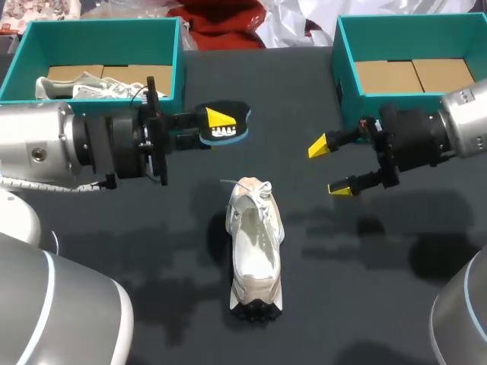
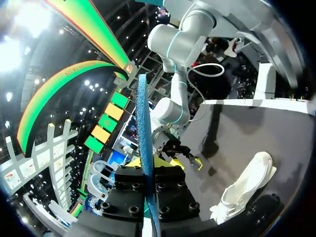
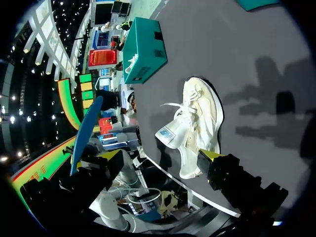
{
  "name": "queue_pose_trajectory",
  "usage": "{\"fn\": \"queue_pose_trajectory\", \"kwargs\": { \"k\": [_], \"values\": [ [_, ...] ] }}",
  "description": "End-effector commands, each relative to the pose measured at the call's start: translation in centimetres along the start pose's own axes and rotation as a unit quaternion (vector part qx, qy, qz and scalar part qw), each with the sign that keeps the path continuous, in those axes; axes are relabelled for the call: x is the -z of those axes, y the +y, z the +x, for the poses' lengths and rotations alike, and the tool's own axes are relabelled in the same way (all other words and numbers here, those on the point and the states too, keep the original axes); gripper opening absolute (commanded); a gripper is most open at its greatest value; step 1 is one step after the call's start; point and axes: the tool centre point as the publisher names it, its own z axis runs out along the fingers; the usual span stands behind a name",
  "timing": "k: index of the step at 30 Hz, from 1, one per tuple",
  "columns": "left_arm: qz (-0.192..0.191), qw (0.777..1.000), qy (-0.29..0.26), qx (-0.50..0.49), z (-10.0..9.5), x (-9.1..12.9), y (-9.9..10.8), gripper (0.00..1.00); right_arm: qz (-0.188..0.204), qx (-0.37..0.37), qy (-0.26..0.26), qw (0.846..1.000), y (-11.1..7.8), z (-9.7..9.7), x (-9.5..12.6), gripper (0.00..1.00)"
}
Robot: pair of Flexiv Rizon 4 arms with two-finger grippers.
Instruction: Take the shoe out of the shoebox, open the shoe tongue, remove and reinsert the insole, then place the shoe into the shoebox
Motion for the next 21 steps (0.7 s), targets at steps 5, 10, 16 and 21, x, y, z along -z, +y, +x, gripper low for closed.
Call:
{"fn": "queue_pose_trajectory", "kwargs": {
  "k": [5, 10, 16, 21],
  "values": [
    [-0.037, 0.954, 0.009, -0.296, 1.8, -0.5, 0.6, 0.00, 0.000, 0.003, 0.028, 1.000, 1.3, 1.9, 0.5, 1.00],
    [-0.069, 0.905, -0.007, -0.420, 3.6, -1.0, 2.1, 0.00, -0.004, 0.010, 0.093, 0.996, 1.9, 2.7, 0.5, 1.00],
    [-0.069, 0.905, -0.007, -0.420, 3.6, -1.0, 2.1, 0.00, -0.027, -0.014, 0.097, 0.995, 2.1, 2.5, 0.7, 1.00],
    [-0.069, 0.905, -0.007, -0.420, 3.6, -1.0, 2.1, 0.00, -0.027, -0.014, 0.097, 0.995, 2.1, 2.5, 0.7, 1.00]
  ]
}}
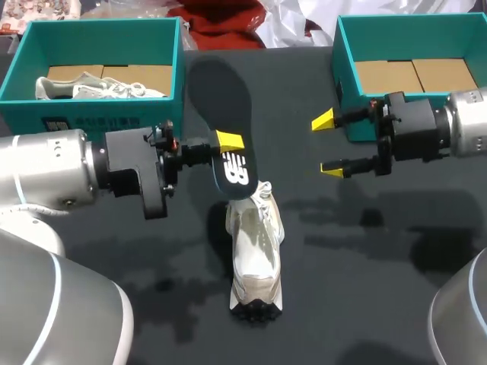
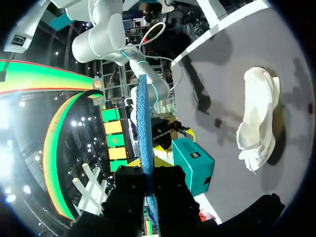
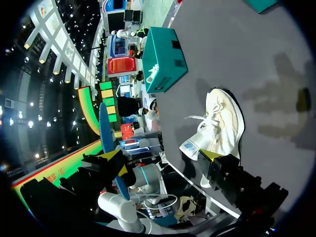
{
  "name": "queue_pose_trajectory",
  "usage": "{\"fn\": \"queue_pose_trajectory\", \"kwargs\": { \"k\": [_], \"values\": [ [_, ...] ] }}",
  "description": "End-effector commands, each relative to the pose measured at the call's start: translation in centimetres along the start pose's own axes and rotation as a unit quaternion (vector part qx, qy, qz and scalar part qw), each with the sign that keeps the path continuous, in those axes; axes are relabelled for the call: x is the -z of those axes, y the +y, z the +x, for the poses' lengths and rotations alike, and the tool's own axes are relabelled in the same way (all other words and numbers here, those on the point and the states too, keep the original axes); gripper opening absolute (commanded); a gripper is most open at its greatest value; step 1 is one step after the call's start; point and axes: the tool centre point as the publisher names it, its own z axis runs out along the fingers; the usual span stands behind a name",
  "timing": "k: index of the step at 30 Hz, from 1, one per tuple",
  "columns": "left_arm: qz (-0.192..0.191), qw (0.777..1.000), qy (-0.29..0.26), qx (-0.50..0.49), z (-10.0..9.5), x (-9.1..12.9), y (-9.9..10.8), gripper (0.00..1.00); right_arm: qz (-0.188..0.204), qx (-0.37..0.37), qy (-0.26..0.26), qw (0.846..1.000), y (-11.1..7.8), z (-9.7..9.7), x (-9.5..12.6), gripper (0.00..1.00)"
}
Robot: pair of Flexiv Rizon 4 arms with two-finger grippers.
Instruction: Take the shoe out of the shoebox, open the shoe tongue, remove and reinsert the insole, then place the shoe into the shoebox
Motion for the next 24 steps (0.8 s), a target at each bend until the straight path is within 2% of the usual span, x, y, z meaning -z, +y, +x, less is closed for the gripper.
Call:
{"fn": "queue_pose_trajectory", "kwargs": {
  "k": [1, 8, 13, 24],
  "values": [
    [-0.026, 0.995, -0.010, -0.095, 0.3, 0.0, -0.8, 0.00, -0.004, 0.000, -0.001, 1.000, -0.4, 0.0, 0.0, 1.00],
    [-0.029, 0.997, -0.016, -0.067, 2.4, -2.2, -0.2, 0.00, 0.012, 0.080, -0.014, 0.997, 0.1, 1.9, -2.1, 1.00],
    [-0.042, 0.999, -0.020, -0.022, 3.2, -3.2, 0.4, 0.00, 0.023, 0.120, -0.001, 0.992, 0.3, 2.1, -2.8, 1.00],
    [-0.040, 0.999, -0.019, -0.005, 3.7, -3.8, 0.4, 0.00, 0.023, 0.120, -0.001, 0.992, 0.3, 2.1, -2.8, 1.00]
  ]
}}
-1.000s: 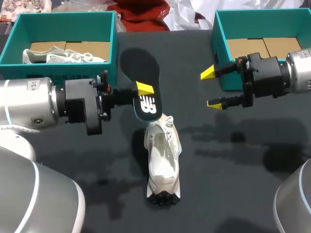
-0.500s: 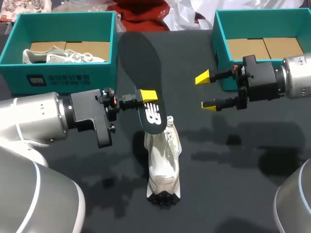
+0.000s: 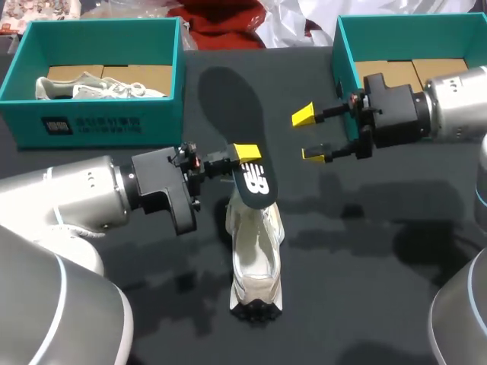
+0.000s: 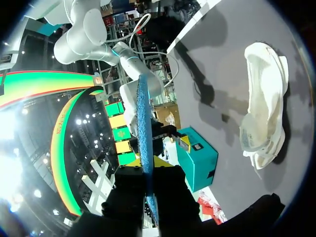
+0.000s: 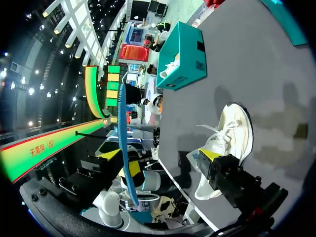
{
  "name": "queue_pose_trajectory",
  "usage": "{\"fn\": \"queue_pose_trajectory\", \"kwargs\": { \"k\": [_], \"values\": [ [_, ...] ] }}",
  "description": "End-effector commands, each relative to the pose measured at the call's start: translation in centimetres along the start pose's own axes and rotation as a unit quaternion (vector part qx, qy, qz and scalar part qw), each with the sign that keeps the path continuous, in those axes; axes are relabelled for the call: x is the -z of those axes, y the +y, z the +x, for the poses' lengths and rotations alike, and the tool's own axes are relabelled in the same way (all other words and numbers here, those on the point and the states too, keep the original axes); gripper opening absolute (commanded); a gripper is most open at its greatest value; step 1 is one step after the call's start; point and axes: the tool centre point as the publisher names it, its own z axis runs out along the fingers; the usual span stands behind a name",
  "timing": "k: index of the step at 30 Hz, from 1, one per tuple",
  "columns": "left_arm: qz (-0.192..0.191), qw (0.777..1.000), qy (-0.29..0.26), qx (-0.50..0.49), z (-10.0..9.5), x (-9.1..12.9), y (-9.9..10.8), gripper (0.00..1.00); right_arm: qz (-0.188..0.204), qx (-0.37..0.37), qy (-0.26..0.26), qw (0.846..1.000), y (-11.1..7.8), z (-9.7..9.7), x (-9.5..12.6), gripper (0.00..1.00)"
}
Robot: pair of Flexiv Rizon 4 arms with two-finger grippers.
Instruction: Take the shoe out of the shoebox, open the shoe tongue, remove and reinsert the insole, then place the shoe into the shoebox
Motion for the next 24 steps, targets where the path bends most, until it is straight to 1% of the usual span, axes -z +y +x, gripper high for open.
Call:
{"fn": "queue_pose_trajectory", "kwargs": {
  "k": [1, 4, 7, 11, 19, 20, 21, 23, 24],
  "values": [
    [0.004, 1.000, 0.004, 0.016, 0.6, -1.3, 0.4, 0.00, -0.001, -0.001, -0.003, 1.000, 0.2, 0.1, -0.6, 1.00],
    [0.012, 0.999, 0.010, 0.044, 1.4, -2.1, 0.6, 0.00, -0.001, 0.018, 0.003, 1.000, 0.5, 0.3, -1.2, 1.00],
    [0.023, 0.998, 0.012, 0.050, 1.6, -2.5, 0.7, 0.00, 0.000, 0.029, 0.009, 1.000, 0.6, 0.5, -1.9, 1.00],
    [0.029, 0.999, 0.013, 0.036, 1.9, -3.0, 0.8, 0.00, 0.000, 0.038, 0.016, 0.999, 0.4, 0.7, -2.5, 1.00],
    [0.035, 0.998, 0.024, 0.035, 3.2, -3.8, 1.0, 0.00, -0.013, 0.035, 0.022, 0.999, 0.3, 1.2, -3.7, 1.00],
    [0.036, 0.998, 0.025, 0.035, 3.3, -3.9, 1.0, 0.00, -0.013, 0.036, 0.023, 0.999, 0.4, 1.3, -3.8, 0.98],
    [0.038, 0.998, 0.025, 0.037, 3.4, -4.0, 0.9, 0.00, -0.012, 0.039, 0.025, 0.999, 0.4, 1.4, -4.0, 0.93],
    [0.040, 0.998, 0.025, 0.038, 3.5, -4.2, 0.9, 0.00, -0.008, 0.043, 0.027, 0.999, 0.6, 1.5, -4.3, 0.87],
    [0.040, 0.998, 0.026, 0.038, 3.5, -4.3, 0.9, 0.00, -0.006, 0.046, 0.029, 0.999, 0.6, 1.6, -4.4, 0.77]
  ]
}}
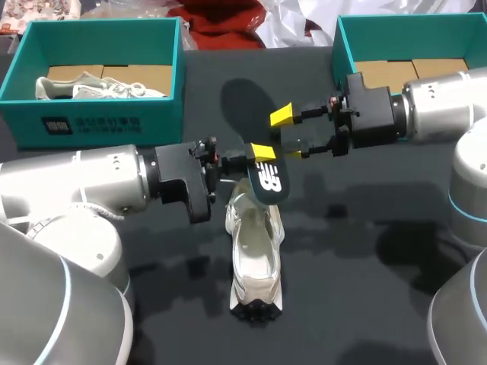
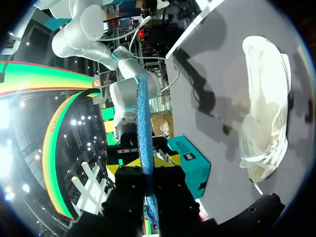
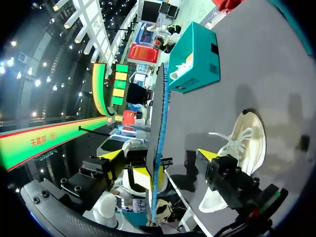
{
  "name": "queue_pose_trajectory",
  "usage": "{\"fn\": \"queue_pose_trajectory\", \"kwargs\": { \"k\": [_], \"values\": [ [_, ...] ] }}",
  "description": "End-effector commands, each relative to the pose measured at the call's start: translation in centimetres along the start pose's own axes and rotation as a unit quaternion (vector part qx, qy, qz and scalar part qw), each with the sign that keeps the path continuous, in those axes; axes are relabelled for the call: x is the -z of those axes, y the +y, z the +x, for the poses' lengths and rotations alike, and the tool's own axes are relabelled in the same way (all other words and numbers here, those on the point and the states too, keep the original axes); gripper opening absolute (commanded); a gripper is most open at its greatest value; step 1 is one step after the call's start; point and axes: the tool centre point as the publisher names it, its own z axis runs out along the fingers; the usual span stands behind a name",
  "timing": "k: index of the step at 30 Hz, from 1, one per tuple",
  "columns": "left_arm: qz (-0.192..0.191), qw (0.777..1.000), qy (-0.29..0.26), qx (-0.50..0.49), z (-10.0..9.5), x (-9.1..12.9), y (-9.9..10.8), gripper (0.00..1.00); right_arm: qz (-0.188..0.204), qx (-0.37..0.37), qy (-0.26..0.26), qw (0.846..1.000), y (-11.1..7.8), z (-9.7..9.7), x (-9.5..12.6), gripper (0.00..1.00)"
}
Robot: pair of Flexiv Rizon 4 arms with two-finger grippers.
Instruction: Take the shoe out of the shoebox, open the shoe tongue, remove and reinsert the insole, then place the shoe into the shoebox
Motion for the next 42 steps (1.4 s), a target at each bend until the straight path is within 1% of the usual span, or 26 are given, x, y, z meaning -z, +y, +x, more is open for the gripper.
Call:
{"fn": "queue_pose_trajectory", "kwargs": {
  "k": [1, 3, 4, 8, 9, 11, 17, 18, 21, 30, 31, 32, 33, 39, 42],
  "values": [
    [0.001, 1.000, 0.004, 0.000, 0.1, -1.1, 0.3, 0.00, 0.006, 0.005, 0.003, 1.000, 0.5, 0.0, -1.1, 0.66],
    [0.002, 1.000, 0.005, 0.000, 0.1, -1.2, 0.3, 0.00, 0.010, 0.007, 0.007, 1.000, 0.6, -0.1, -1.3, 0.53],
    [0.003, 1.000, 0.005, 0.000, 0.2, -1.3, 0.3, 0.00, 0.010, 0.007, 0.008, 1.000, 0.7, -0.1, -1.4, 0.49],
    [0.006, 1.000, 0.007, -0.008, 0.3, -1.4, 0.3, 0.00, 0.012, 0.007, 0.015, 1.000, 0.9, -0.1, -1.6, 0.45],
    [0.006, 1.000, 0.007, -0.008, 0.3, -1.4, 0.3, 0.00, 0.012, 0.007, 0.016, 1.000, 1.0, -0.1, -1.7, 0.42],
    [0.007, 1.000, 0.007, -0.012, 0.4, -1.5, 0.3, 0.00, 0.012, 0.007, 0.017, 1.000, 1.1, -0.1, -1.8, 0.38],
    [0.007, 1.000, 0.008, -0.016, 0.5, -1.9, 0.3, 0.00, 0.010, 0.005, 0.021, 1.000, 1.2, -0.1, -1.8, 0.20],
    [0.006, 1.000, 0.008, -0.016, 0.5, -1.9, 0.3, 0.00, 0.010, 0.004, 0.021, 1.000, 1.2, -0.1, -1.8, 0.13],
    [0.006, 1.000, 0.009, -0.017, 0.6, -2.1, 0.3, 0.00, 0.008, 0.002, 0.020, 1.000, 1.3, -0.1, -1.8, 0.00],
    [0.002, 1.000, 0.013, -0.023, 0.6, -2.1, 0.3, 0.00, 0.008, -0.002, 0.021, 1.000, 1.2, -0.2, -1.6, 0.00],
    [0.002, 1.000, 0.013, -0.023, 0.5, -1.8, 0.3, 0.30, 0.007, -0.003, 0.021, 1.000, 1.2, -0.3, -1.5, 0.00],
    [0.002, 1.000, 0.013, -0.024, 0.4, -1.4, 0.3, 0.75, 0.007, -0.005, 0.021, 1.000, 1.2, -0.3, -1.4, 0.00],
    [0.000, 1.000, 0.012, -0.023, 0.3, -1.0, 0.4, 1.00, 0.006, -0.007, 0.021, 1.000, 1.2, -0.4, -1.3, 0.00],
    [-0.011, 1.000, 0.026, -0.010, -0.1, 2.3, 1.7, 1.00, 0.004, -0.019, 0.023, 1.000, 0.9, -0.9, -0.8, 0.00],
    [-0.005, 1.000, 0.027, 0.002, -0.8, 4.1, 2.6, 1.00, 0.004, -0.024, 0.023, 0.999, 0.7, -1.2, -0.7, 0.00]
  ]
}}
